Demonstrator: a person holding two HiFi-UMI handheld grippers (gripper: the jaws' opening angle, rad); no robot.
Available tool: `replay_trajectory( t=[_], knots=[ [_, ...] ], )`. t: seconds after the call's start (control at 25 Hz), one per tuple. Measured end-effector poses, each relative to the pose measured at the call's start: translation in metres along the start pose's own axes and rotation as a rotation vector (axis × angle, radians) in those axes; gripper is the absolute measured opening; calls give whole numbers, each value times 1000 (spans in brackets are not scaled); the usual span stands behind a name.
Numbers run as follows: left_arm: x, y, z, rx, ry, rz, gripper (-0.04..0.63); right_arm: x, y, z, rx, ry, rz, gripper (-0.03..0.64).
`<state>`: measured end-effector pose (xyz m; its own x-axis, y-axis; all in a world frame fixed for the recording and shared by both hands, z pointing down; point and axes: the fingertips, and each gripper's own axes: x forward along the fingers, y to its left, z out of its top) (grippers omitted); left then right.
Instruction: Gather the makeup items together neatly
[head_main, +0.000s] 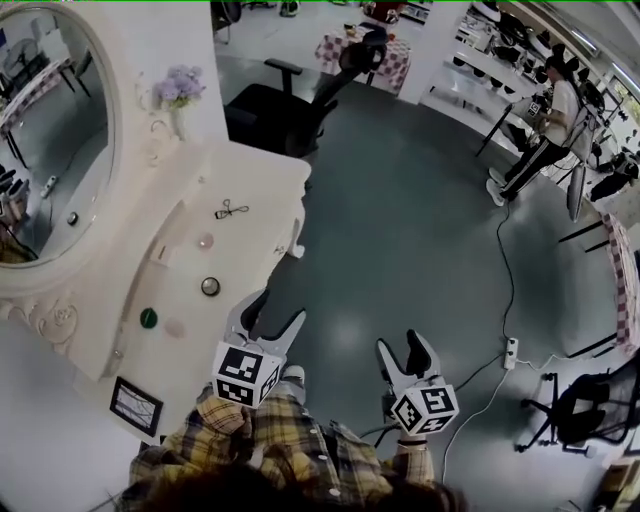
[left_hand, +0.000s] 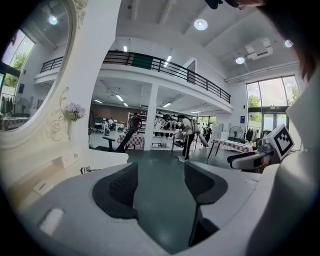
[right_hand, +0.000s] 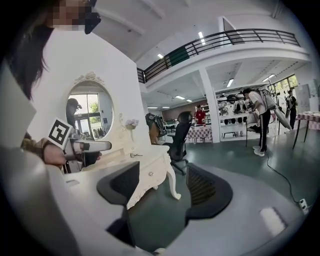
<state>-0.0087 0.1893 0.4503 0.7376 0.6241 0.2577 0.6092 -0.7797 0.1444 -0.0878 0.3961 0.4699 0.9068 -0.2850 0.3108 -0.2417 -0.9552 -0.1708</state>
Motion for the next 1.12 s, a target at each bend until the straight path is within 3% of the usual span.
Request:
replay_trajectory(
  t=[0.4,0.64,0.96,1.12],
  knots=[
    [6,60,3,-58,-20,68,282,67,14,19,-53,66,58,270],
    [-4,90,1,-102,-40,168,282,117,28,30,-103,105,163,270],
    [-31,148,5,-165,-74,432,282,221,90,55,-198,145,467,270],
    [-51,178,7,-209,-105,624,282,280,141,67,-266,170,682,270]
  ],
)
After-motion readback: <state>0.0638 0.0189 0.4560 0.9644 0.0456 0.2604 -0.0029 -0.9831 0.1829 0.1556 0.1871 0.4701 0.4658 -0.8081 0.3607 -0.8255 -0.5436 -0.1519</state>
